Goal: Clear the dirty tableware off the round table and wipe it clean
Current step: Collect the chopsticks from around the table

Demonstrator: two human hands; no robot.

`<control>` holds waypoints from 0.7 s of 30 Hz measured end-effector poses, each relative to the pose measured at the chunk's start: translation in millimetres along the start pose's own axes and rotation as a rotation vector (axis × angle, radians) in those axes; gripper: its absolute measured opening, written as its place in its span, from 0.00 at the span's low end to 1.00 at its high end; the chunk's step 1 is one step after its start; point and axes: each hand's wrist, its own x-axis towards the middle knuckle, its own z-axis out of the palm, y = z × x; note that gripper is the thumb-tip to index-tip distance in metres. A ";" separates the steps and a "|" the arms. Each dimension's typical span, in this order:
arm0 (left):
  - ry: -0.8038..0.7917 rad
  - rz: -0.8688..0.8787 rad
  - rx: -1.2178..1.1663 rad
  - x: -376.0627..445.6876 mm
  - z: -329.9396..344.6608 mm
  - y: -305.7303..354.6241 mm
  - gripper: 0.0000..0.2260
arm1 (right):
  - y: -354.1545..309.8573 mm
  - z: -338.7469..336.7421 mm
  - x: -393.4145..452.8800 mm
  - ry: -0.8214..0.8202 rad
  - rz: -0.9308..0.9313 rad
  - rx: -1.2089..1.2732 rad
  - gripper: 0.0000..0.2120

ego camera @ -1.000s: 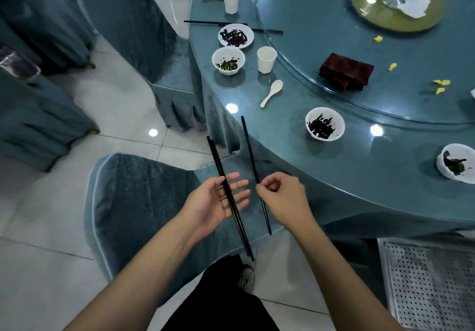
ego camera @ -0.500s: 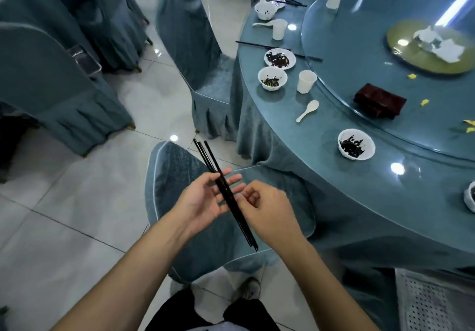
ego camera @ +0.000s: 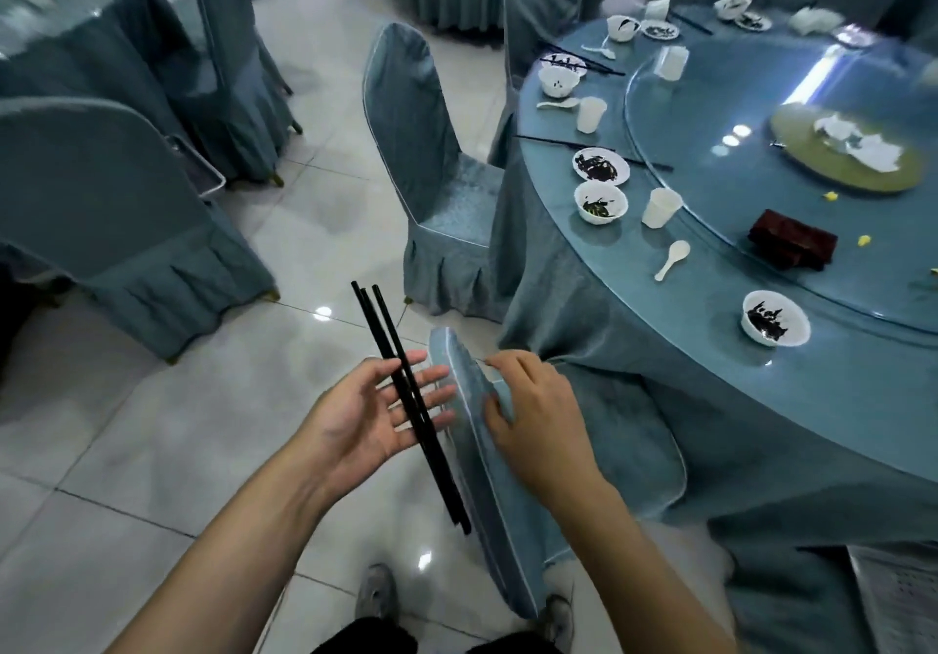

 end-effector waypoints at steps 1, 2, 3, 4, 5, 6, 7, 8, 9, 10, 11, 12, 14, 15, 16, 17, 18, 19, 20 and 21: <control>0.004 -0.004 0.013 -0.6 -10.3 8.9 0.18 | -10.6 6.9 3.5 -0.001 0.011 -0.012 0.17; 0.012 -0.010 0.026 -0.7 -21.6 18.7 0.18 | -22.4 14.4 8.0 0.000 0.030 -0.015 0.17; 0.014 -0.013 0.039 -1.1 -31.5 28.3 0.18 | -33.9 20.9 12.5 -0.001 0.047 -0.017 0.17; 0.015 -0.015 0.050 -0.6 -39.3 36.1 0.18 | -43.1 25.9 16.5 -0.007 0.064 -0.022 0.17; 0.011 -0.020 0.056 0.7 -47.2 45.2 0.18 | -52.7 31.2 21.2 -0.011 0.076 -0.025 0.17; 0.005 -0.026 0.059 2.3 -52.8 52.1 0.18 | -59.3 34.8 25.4 -0.010 0.081 -0.026 0.17; -0.001 -0.037 0.064 4.7 -58.0 59.6 0.18 | -65.6 37.5 30.7 -0.007 0.088 -0.026 0.17; -0.013 -0.051 0.070 8.2 -63.2 67.5 0.18 | -71.2 40.3 37.1 -0.012 0.099 -0.028 0.17; -0.022 -0.064 0.076 12.4 -66.6 74.0 0.18 | -74.3 42.0 43.2 -0.025 0.109 -0.032 0.17; -0.028 -0.076 0.079 17.8 -68.8 80.4 0.18 | -75.8 43.5 50.6 -0.037 0.119 -0.035 0.17; -0.033 -0.083 0.082 24.5 -70.3 87.0 0.18 | -76.4 45.3 58.9 -0.041 0.128 -0.037 0.17; -0.037 -0.087 0.086 31.8 -71.0 93.9 0.18 | -75.7 47.8 68.3 -0.037 0.139 -0.039 0.16; -0.039 -0.094 0.095 48.9 -70.1 109.6 0.18 | -72.7 54.9 89.8 -0.020 0.160 -0.037 0.16; -0.038 -0.097 0.102 59.1 -68.4 118.9 0.18 | -70.5 59.2 101.9 -0.007 0.171 -0.034 0.16; -0.037 -0.102 0.116 70.0 -66.1 128.3 0.18 | -67.8 63.8 114.9 0.005 0.185 -0.032 0.16; -0.037 -0.108 0.133 81.8 -63.2 138.6 0.18 | -64.4 68.4 129.2 0.017 0.201 -0.030 0.17; -0.037 -0.113 0.147 94.0 -59.5 149.3 0.18 | -60.9 72.8 144.0 0.026 0.217 -0.027 0.17; -0.037 -0.118 0.158 106.5 -55.3 160.2 0.18 | -58.1 75.8 158.9 0.030 0.230 -0.024 0.17; -0.040 -0.125 0.169 119.2 -50.6 171.3 0.18 | -55.4 78.2 173.9 0.030 0.243 -0.020 0.18; -0.046 -0.133 0.181 132.2 -45.0 182.9 0.18 | -52.6 79.8 189.4 0.031 0.255 -0.020 0.18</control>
